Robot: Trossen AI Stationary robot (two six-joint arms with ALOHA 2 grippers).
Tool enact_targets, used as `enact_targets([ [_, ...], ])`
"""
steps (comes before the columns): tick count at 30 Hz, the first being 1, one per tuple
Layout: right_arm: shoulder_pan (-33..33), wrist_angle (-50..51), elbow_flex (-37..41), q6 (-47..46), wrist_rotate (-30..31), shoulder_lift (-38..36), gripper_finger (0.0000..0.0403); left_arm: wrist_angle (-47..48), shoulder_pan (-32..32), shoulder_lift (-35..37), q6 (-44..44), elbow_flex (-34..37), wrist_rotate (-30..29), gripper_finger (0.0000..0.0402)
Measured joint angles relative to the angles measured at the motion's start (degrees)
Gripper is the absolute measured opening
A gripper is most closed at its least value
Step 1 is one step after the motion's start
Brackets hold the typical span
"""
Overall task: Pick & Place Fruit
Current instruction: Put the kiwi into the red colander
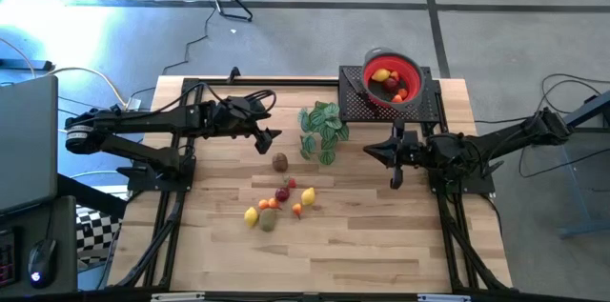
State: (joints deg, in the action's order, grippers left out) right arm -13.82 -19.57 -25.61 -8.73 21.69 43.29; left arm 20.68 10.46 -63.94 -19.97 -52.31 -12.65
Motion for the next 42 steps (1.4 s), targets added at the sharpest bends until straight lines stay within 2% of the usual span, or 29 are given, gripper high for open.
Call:
enact_targets([
  [7,0.02,-0.13,0.00,0.69,-0.15,0.00,0.0002,-0.02,0.00,0.01,-0.03,0.00,-0.03,0.0329],
  [13,0.11,-4.51,-0.02,4.50,0.79,0.50,0.0002,0.01,0.00,0.00,-5.38,0.00,-0.01,0.0329],
  [17,0.09,-5.66,-0.02,4.14,-0.80,0.72,0.0002,0.00,0.02,0.00,-8.44,0.00,3.73,0.0329],
  [20,0.07,-5.60,-0.02,4.02,-1.24,0.72,0.0002,-0.36,0.00,0.00,-7.35,0.00,5.72,0.0329],
  [33,0.07,-5.55,-0.02,4.00,-7.01,0.72,0.0002,-3.95,0.02,0.00,-5.25,0.00,5.10,0.0329],
  [38,0.07,-6.29,-0.02,4.04,-7.13,0.72,0.0002,-3.90,0.02,0.00,-1.29,0.00,5.37,0.0329],
  [40,0.07,-7.69,-0.02,4.06,-7.15,0.70,0.0002,-3.70,0.01,0.00,-2.81,0.00,5.99,0.0329],
  [42,0.07,-8.55,-0.02,4.04,-7.13,0.70,0.0002,-2.53,0.01,0.00,-6.47,-0.02,9.02,0.0329],
])
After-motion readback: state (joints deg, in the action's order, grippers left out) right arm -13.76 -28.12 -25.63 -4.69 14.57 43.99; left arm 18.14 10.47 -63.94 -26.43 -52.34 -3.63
